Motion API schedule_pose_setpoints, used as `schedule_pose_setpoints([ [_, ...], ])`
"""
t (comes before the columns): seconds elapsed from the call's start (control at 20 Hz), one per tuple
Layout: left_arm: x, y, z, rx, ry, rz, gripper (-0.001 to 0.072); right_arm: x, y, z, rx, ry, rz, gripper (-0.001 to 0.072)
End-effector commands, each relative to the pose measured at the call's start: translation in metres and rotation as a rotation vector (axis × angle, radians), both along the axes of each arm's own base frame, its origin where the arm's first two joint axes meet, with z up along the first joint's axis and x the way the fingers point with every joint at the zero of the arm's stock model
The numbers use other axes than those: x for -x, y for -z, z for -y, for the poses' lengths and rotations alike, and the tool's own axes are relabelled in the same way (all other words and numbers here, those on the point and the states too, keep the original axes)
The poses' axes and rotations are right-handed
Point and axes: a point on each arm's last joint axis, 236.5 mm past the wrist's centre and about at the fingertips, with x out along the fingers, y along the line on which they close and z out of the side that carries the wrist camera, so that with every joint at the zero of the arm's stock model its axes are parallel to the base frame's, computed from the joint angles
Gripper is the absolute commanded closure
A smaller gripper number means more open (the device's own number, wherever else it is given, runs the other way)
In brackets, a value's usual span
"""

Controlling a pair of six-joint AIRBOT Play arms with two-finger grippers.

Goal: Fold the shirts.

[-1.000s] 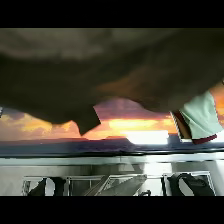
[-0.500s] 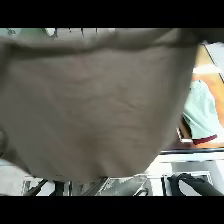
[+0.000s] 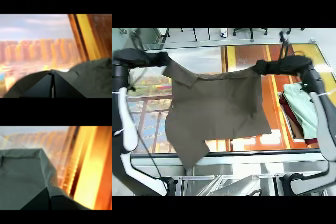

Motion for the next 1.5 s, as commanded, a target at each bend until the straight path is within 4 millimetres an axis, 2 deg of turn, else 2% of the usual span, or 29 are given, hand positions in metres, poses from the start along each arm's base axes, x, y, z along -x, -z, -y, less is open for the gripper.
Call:
schedule_pose_setpoints([
  [0.0, -0.024, 0.076, 0.006, 0.03, -0.019, -0.074, 0.0691, -0.026, 0.079, 0.011, 0.01, 0.086, -0.087, 0.0688],
  [0.15, -0.007, 0.112, 0.001, 0.036, -0.02, -0.176, 0.0689, -0.022, 0.109, 0.012, 0.014, 0.076, -0.148, 0.0671],
  [0.2, 0.002, 0.117, 0.001, 0.039, -0.002, -0.216, 0.0488, -0.018, 0.111, 0.015, 0.012, 0.068, -0.168, 0.0497],
  [0.25, 0.011, 0.118, -0.005, 0.047, 0.003, -0.258, 0.0045, -0.015, 0.11, 0.022, 0.006, 0.061, -0.185, 0.031],
  [0.3, 0.02, 0.114, -0.013, 0.066, -0.007, -0.296, 0.002, -0.008, 0.105, 0.034, 0.0, 0.051, -0.21, 0.0298],
  [0.4, 0.041, 0.095, -0.046, 0.083, -0.031, -0.345, 0.002, 0.009, 0.091, 0.07, -0.026, 0.053, -0.272, 0.0299],
  [0.5, 0.069, 0.071, -0.091, 0.12, -0.097, -0.406, 0.0021, 0.034, 0.079, 0.109, -0.058, 0.048, -0.346, 0.0299],
  [0.6, 0.112, 0.063, -0.126, 0.167, -0.137, -0.535, 0.0021, 0.065, 0.08, 0.137, -0.09, 0.027, -0.444, 0.03],
  [0.7, 0.167, 0.079, -0.138, 0.227, -0.154, -0.706, 0.0021, 0.102, 0.097, 0.15, -0.125, 0.013, -0.563, 0.0326],
  [0.85, 0.244, 0.13, -0.13, 0.283, -0.187, -0.884, 0.0021, 0.149, 0.131, 0.152, -0.137, -0.003, -0.675, 0.033],
  [1.0, 0.29, 0.182, -0.108, 0.335, -0.227, -0.922, 0.0021, 0.168, 0.155, 0.153, -0.133, 0.011, -0.724, 0.033],
  [1.15, 0.302, 0.208, -0.09, 0.382, -0.232, -0.923, 0.0022, 0.17, 0.158, 0.155, -0.127, 0.015, -0.729, 0.033],
  [1.35, 0.297, 0.228, -0.075, 0.384, -0.223, -0.937, 0.0022, 0.17, 0.158, 0.154, -0.124, 0.01, -0.727, 0.033],
  [1.4, 0.289, 0.229, -0.072, 0.402, -0.229, -0.92, 0.0106, 0.17, 0.158, 0.154, -0.123, 0.011, -0.727, 0.0329],
  [1.45, 0.281, 0.23, -0.07, 0.407, -0.222, -0.903, 0.0347, 0.171, 0.159, 0.156, -0.115, 0.011, -0.73, 0.0327],
])
